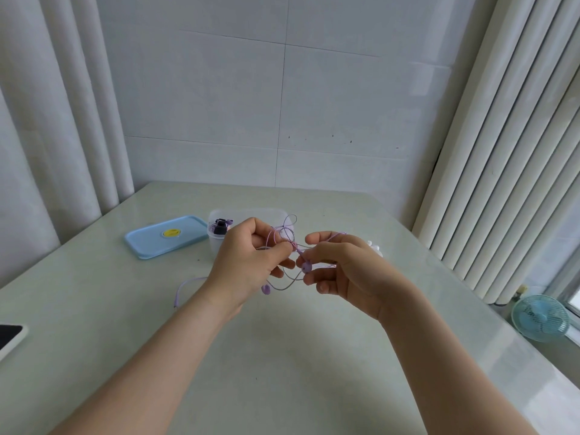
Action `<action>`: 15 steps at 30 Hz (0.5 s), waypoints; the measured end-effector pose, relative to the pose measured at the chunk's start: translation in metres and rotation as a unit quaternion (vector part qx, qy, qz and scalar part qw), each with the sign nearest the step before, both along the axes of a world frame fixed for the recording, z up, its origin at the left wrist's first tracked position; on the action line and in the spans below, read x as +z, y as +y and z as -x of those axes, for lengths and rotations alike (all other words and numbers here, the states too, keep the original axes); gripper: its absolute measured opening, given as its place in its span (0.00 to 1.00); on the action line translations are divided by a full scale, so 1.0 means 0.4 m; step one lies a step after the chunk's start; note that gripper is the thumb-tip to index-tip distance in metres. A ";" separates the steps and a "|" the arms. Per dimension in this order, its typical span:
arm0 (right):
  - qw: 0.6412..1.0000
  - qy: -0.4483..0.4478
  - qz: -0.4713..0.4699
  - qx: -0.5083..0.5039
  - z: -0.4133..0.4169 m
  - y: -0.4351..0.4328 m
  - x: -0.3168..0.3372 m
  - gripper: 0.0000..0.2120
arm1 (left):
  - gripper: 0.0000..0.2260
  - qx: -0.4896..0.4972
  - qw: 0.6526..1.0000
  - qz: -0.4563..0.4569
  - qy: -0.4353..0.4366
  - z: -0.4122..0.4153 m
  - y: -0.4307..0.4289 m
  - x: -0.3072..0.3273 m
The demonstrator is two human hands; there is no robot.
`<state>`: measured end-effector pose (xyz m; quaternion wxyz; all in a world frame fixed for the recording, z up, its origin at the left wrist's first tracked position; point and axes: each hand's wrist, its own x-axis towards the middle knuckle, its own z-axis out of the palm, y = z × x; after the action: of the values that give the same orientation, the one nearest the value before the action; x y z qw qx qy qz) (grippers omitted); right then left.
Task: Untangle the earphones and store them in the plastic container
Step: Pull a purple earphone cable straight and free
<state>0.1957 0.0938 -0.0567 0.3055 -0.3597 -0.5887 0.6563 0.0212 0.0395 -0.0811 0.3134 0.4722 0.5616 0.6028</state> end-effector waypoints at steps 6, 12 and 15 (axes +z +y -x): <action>1.000 0.004 -0.018 0.003 -0.001 0.003 -0.004 0.15 | 0.11 -0.017 0.999 -0.004 0.036 -0.006 -0.009 0.005; 0.999 0.024 -0.029 -0.001 -0.001 0.008 -0.010 0.11 | 0.07 -0.028 0.999 0.006 0.039 -0.008 -0.017 0.013; 0.999 0.037 -0.033 0.006 0.000 0.011 -0.013 0.10 | 0.03 -0.042 0.999 0.014 0.016 -0.010 -0.019 0.023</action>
<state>0.1956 0.0980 -0.0618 0.3354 -0.3212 -0.6005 0.6510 0.0253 0.0319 -0.0720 0.3361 0.5005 0.5549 0.5733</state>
